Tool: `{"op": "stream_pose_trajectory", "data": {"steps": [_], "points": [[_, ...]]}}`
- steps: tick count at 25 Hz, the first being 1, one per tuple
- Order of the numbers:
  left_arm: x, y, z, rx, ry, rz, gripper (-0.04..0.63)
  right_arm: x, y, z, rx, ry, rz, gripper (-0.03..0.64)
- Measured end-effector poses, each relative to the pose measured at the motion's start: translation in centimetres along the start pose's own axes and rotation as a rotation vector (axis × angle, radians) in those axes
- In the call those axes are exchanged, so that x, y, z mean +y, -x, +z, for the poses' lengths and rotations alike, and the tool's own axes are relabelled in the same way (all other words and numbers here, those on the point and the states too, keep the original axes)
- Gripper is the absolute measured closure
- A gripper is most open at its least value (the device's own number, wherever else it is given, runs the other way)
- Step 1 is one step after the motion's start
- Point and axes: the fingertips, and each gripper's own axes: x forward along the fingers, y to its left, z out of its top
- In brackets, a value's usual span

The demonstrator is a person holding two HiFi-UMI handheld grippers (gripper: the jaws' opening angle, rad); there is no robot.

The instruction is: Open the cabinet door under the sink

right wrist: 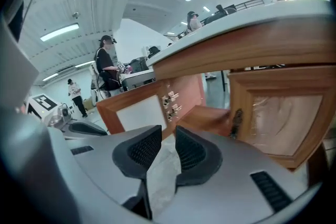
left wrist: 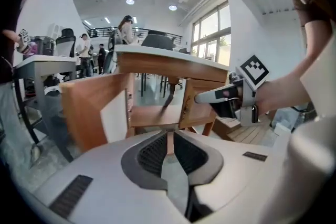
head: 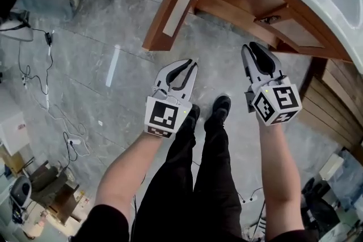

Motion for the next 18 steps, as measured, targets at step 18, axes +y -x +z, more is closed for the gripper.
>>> {"op": "stream_pose_trajectory", "data": {"steps": [18], "points": [[-3.6, -18.9, 5.8, -0.003, 0.012, -0.064, 0.545, -13.5, -2.0, -2.9, 0.056, -0.056, -0.098, 0.477]]}}
